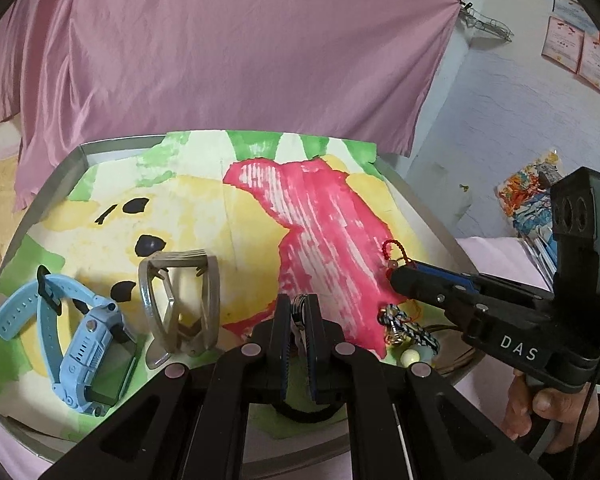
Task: Organize jewelry
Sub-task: 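Carry the ring and red string into the tray and open both tools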
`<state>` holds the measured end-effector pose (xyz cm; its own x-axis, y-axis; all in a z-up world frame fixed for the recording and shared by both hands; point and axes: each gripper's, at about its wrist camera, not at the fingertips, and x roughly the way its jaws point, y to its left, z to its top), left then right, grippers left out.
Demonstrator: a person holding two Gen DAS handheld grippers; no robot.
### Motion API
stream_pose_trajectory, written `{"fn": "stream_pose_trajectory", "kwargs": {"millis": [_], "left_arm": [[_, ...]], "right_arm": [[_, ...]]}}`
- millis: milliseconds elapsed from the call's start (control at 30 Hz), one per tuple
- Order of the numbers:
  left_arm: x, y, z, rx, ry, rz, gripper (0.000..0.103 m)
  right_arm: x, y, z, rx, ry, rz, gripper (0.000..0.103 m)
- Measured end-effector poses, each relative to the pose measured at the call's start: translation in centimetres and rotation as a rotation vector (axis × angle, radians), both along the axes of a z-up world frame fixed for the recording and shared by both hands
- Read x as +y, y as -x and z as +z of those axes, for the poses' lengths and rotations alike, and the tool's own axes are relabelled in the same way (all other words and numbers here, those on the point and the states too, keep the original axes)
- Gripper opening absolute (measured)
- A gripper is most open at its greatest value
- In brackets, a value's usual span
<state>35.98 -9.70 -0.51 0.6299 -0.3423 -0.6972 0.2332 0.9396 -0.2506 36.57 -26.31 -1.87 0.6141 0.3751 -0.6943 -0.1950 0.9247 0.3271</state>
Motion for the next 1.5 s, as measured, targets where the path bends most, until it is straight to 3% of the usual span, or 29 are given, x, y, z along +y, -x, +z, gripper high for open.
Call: {"fn": "stream_pose_trajectory", "kwargs": {"millis": [67,400,533,967,1067,1133,1367,1500], "left_arm": [[0.1,-0.1,0.0,0.002,0.001,0.004,0.007],[0.2,0.6,1.0,-0.054,-0.001,0.011,0.007],[0.3,1.0,1.5,-0.078,0.003,0.020,0.007],[1.1,3.8,3.1,-0.167,-0.007,0.070,0.009],[1.7,4.7,3.4,-0.181,0.001,0.092,0.020],[2.2,5.5,3.7,-0.203,0.010,0.113,0.036],[3.9,8.0,4.3,-0.238,0.028,0.149,0.042],[5.2,10.1,4.8,-0.290,0.049,0.191,0.073]], "right_arm": [[-0.1,0.2,0.1,0.000,0.002,-0.003,0.026],[-0.8,0.6,0.6,-0.032,-0.001,-0.032,0.026],[-1.2,1.4,1.4,-0.075,-0.005,-0.052,0.040],[-1.6,4.6,3.4,-0.197,-0.012,-0.087,0.040],[-1.6,5.6,3.7,-0.217,-0.015,-0.094,0.045],[-1.6,6.3,3.9,-0.232,-0.019,-0.100,0.046],[-0.9,9.3,4.8,-0.293,-0.025,-0.101,0.048],[-0.4,11.3,5.4,-0.337,-0.028,-0.112,0.057]]}}
